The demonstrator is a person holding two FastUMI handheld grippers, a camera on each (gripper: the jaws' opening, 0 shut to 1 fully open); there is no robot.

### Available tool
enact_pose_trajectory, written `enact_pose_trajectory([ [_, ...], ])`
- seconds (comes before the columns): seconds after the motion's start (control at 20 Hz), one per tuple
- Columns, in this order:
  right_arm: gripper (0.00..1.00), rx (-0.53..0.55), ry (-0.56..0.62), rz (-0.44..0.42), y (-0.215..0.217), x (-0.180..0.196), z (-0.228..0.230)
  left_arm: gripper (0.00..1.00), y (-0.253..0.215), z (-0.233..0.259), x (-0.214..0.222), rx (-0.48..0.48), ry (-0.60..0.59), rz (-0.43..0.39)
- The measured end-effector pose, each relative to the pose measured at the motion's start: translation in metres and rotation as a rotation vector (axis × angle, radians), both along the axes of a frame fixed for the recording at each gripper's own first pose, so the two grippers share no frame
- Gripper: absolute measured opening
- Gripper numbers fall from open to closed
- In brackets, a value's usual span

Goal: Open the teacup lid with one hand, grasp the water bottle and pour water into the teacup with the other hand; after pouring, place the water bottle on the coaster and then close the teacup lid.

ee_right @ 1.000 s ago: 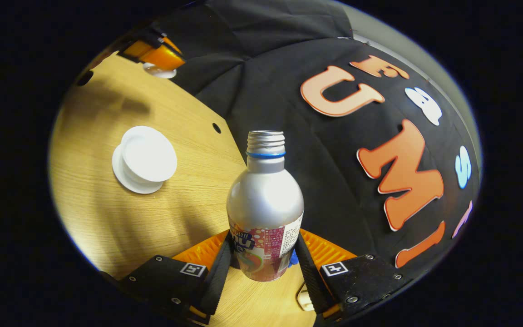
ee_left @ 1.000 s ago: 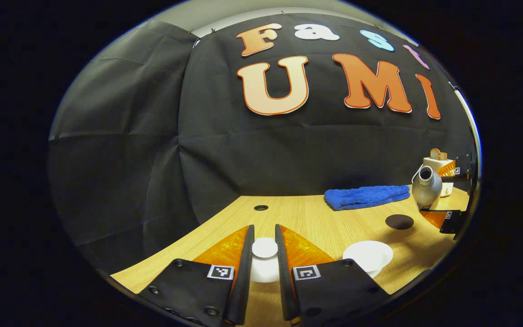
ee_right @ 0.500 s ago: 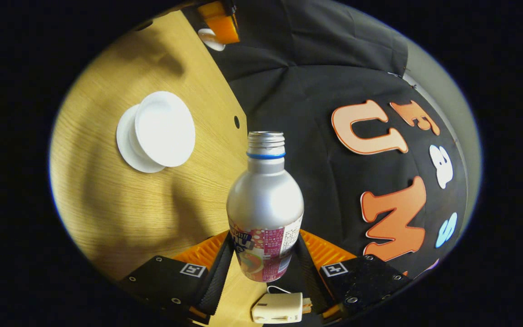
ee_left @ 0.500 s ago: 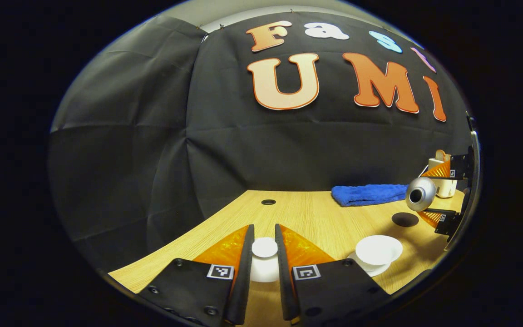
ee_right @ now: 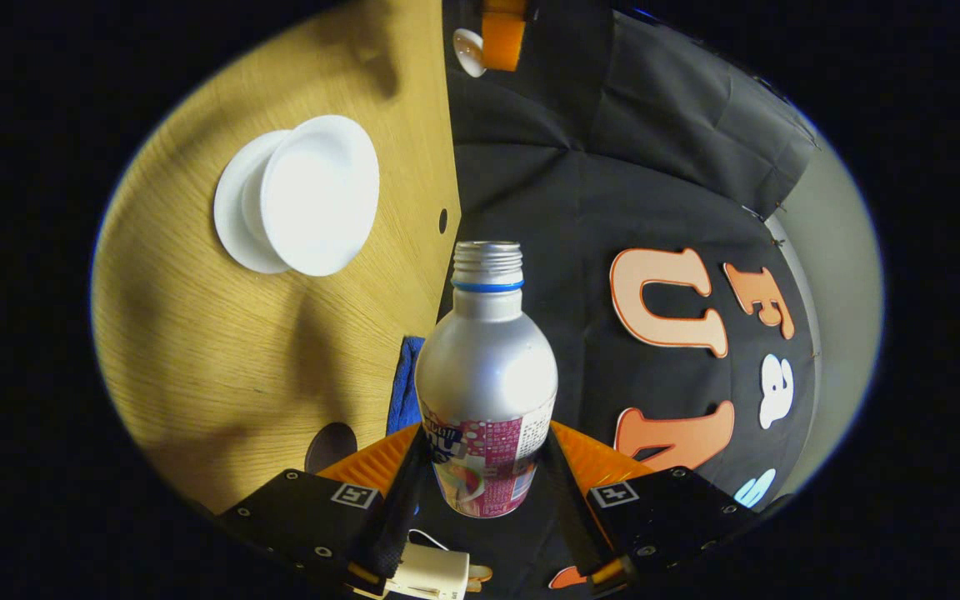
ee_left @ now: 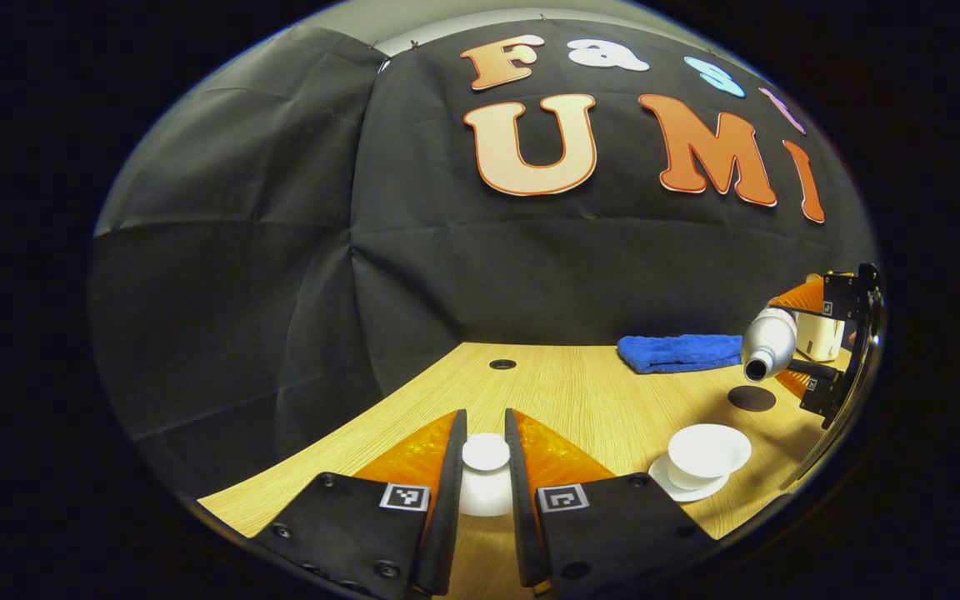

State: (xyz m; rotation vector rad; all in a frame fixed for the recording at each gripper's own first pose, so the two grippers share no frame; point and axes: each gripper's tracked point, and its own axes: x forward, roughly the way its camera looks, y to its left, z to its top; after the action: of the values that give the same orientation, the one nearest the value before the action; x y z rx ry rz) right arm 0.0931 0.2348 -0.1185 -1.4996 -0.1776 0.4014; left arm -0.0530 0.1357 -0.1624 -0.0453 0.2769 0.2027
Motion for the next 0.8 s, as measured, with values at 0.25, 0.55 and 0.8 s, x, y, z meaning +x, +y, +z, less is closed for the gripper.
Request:
enact_pose_trajectory([
  [0.25,0.77,-0.084,-0.081,0.042,0.004,0.001,0.007,0.33,0.003,0.000,0.000,0.001,0.003,0.013],
  [0.55,0.77,-0.162,-0.168,0.066,0.006,0.002,0.017,0.34,0.004,0.000,0.000,0.003,0.002,0.018],
  [0.8,0.77,-0.207,-0.225,0.060,0.004,0.007,0.021,0.34,0.004,-0.001,-0.001,-0.007,0.001,0.014],
])
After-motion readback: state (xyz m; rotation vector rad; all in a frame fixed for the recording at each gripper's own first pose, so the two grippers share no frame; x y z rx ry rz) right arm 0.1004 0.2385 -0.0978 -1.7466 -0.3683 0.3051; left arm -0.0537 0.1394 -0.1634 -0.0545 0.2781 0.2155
